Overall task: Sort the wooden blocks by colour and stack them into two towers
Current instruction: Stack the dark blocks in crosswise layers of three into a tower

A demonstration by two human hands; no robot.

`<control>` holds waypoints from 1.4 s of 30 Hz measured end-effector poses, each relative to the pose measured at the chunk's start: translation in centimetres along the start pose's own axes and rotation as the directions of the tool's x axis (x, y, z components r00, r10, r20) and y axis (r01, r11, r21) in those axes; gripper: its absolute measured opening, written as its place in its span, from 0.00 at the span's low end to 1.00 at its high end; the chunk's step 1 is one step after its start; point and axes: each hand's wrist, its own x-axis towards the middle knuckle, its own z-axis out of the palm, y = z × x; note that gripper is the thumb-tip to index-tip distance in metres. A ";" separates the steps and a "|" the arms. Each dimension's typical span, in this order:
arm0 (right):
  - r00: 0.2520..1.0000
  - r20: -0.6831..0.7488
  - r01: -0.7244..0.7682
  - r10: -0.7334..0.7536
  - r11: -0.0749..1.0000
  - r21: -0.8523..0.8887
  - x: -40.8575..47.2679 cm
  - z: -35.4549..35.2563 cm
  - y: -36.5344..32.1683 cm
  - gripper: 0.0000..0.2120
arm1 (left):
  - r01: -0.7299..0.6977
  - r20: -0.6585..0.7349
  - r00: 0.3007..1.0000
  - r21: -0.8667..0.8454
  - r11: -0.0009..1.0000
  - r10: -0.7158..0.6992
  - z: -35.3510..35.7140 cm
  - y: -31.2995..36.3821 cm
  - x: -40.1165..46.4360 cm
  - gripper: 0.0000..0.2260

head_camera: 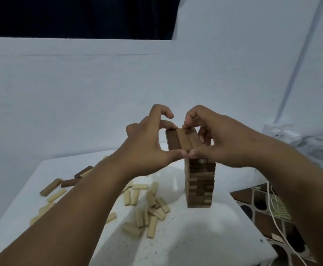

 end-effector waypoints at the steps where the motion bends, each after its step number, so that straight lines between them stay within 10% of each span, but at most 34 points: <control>1: 1.000 0.005 -0.011 0.011 1.000 -0.009 0.4 -0.6 0.7 0.24 | 0.003 0.009 1.000 0.000 1.000 -0.003 0.5 0.1 1.1 0.30; 31: 0.974 0.173 -0.139 0.148 0.988 -0.060 2.6 -1.5 8.1 0.37 | 0.055 0.130 0.990 0.038 0.998 -0.060 6.2 -2.6 6.2 0.45; 42: 0.999 -0.041 -0.004 0.000 0.994 -0.107 3.2 0.0 1.6 0.25 | 0.098 0.074 0.992 0.073 0.993 -0.103 -1.7 -4.6 0.6 0.35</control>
